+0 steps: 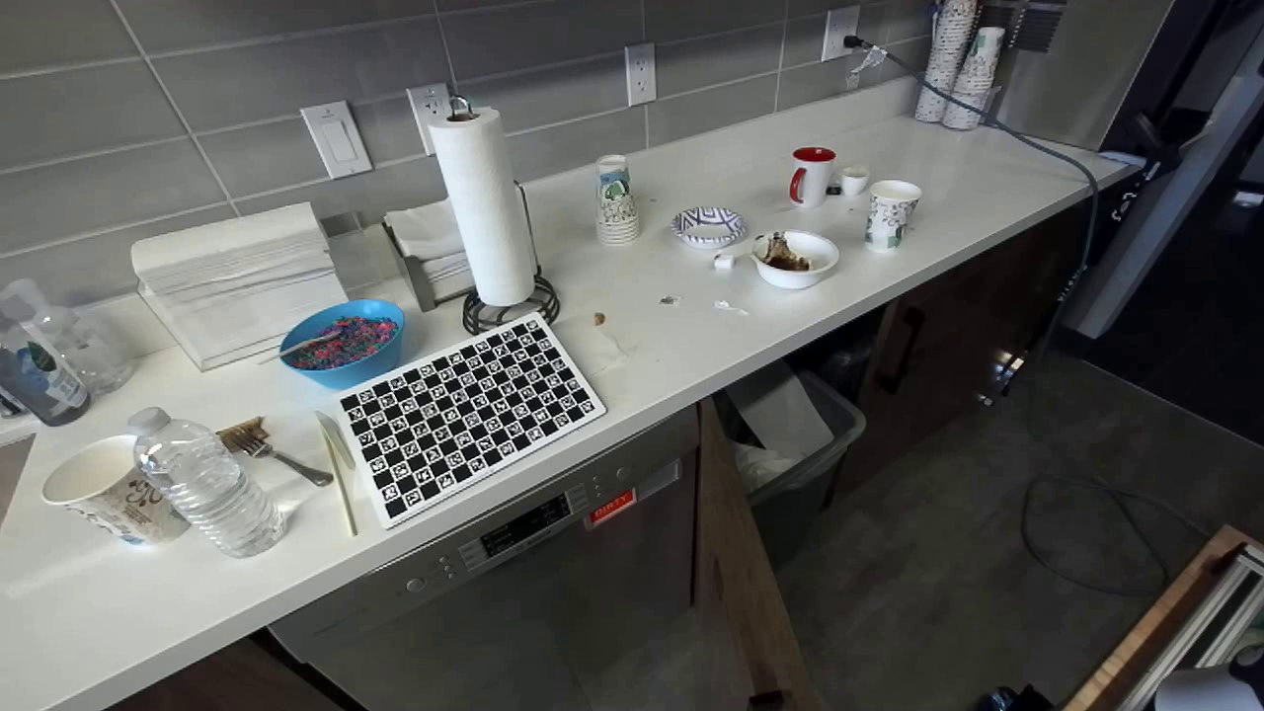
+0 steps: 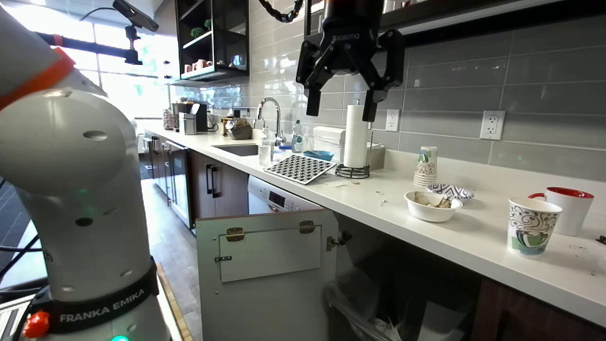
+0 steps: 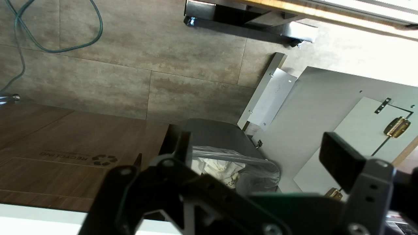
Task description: Take an item out of the bowl and put it into the bin
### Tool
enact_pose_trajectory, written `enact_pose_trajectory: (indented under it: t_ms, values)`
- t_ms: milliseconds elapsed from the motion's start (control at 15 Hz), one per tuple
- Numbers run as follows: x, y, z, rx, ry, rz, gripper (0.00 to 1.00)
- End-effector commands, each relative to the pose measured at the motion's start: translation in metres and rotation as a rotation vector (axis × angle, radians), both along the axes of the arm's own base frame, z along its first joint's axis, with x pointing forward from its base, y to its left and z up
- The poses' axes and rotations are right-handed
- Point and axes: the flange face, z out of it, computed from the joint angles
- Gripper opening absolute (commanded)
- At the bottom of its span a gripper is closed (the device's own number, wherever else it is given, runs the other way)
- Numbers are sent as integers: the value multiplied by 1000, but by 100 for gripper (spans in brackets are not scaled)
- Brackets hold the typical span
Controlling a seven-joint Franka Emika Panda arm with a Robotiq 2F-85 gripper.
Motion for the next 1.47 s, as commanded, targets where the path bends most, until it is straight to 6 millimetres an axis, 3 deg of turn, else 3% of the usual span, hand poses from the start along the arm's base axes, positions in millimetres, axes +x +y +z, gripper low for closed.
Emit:
enact_pose_trajectory:
  t_ms: [0,200,333,667,1133,1200,1400]
  values:
    - [0,0,1,0,1,0,100]
    - [5,1,0,-12,-1,-23,100]
    - [30,14,-6,-6,-86,-50,100]
    - [112,56,-26,17,-295,-57,100]
    - [229,99,-89,-15,-338,13,100]
    - [194,95,-74,-22,-357,22,100]
    - [224,101,-92,-30,-328,31,100]
